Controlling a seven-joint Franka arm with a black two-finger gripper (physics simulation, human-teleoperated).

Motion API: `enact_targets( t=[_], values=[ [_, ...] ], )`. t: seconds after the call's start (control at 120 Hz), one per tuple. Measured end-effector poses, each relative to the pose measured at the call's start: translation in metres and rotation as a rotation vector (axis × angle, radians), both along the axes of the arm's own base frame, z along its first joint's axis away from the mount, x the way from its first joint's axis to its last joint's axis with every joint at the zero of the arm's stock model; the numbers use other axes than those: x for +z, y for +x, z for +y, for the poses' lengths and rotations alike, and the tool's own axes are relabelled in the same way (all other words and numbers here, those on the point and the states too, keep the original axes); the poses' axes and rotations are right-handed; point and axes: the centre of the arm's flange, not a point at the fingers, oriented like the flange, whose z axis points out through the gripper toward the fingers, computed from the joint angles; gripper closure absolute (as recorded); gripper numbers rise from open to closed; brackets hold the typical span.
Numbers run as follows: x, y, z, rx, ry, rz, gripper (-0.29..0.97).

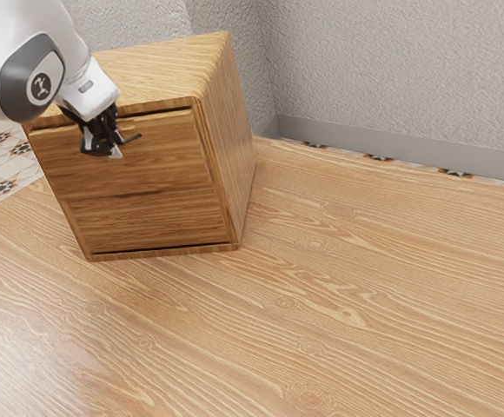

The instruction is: Pull the drawer handle with one arm to open the drawer

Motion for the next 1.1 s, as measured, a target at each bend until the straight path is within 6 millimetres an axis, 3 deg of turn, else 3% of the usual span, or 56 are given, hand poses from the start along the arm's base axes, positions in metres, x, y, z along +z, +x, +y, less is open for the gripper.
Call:
enact_targets(
  t=[0.158, 0.342, 0.758, 1.1],
  values=[
    [0.01, -0.014, -0.006, -0.006, 0.003, -0.013, 0.7],
    [0.001, -0.034, -0.014, -0.009, -0.012, 0.004, 0.75],
    [0.005, -0.118, -0.048, -0.034, -0.039, -0.001, 0.74],
    [-0.001, -0.153, -0.068, -0.052, -0.048, 0.006, 0.75]
  ],
)
